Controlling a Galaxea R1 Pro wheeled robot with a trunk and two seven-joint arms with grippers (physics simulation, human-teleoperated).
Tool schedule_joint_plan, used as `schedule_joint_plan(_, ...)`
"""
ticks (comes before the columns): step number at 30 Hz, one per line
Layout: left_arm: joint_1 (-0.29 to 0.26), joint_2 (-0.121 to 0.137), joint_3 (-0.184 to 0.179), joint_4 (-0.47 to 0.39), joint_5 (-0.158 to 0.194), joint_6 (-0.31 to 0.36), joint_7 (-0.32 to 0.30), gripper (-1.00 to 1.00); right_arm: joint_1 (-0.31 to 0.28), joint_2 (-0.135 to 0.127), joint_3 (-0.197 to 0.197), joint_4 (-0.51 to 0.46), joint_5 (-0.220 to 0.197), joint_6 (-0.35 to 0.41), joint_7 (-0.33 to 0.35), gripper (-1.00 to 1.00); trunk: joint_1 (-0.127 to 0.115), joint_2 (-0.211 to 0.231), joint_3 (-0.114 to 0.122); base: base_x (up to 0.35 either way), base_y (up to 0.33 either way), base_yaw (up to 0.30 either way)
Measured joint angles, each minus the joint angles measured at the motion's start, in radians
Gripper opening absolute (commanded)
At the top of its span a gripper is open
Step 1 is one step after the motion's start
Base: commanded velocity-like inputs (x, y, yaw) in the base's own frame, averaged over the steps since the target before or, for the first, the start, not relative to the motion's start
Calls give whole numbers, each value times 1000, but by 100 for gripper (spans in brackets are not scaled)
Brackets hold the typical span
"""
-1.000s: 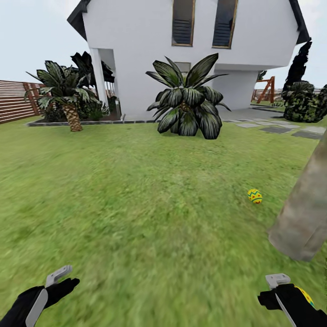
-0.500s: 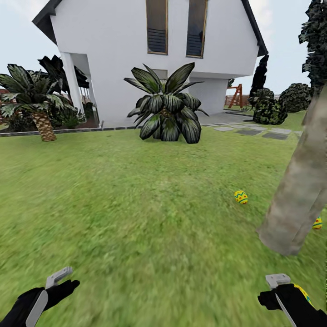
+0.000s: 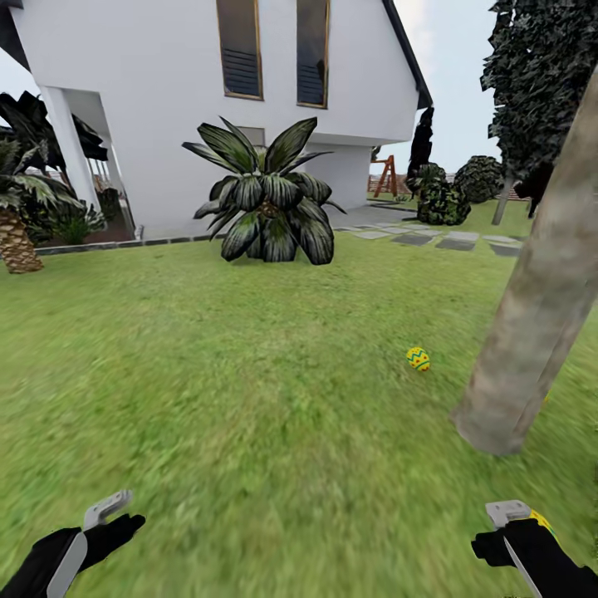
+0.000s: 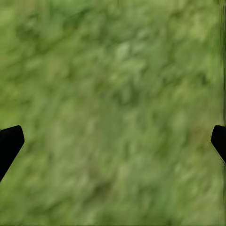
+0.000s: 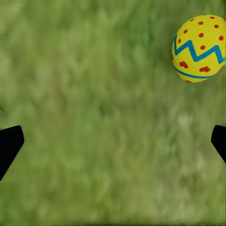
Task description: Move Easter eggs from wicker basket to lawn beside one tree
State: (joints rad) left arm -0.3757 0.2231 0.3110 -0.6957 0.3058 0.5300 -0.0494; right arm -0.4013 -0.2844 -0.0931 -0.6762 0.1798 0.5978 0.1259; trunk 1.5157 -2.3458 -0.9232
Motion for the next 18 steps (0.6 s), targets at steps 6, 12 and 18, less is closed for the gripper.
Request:
schedule_joint_plan(6, 0, 0, 0, 0, 0, 0, 0, 100, 0, 0, 0, 0, 1, 0, 0, 100, -23, 42, 19, 165, 307, -296)
schedule_joint_plan(12, 0, 0, 0, 0, 0, 0, 1, 100, 0, 0, 0, 0, 1, 0, 0, 100, -46, 84, 38, 203, 287, -293)
schedule_joint_plan(18, 0, 1, 12, 10, 4, -6, 3, 100, 0, 0, 0, -1, 1, 1, 0, 100, -69, 126, 56, -33, 91, -81)
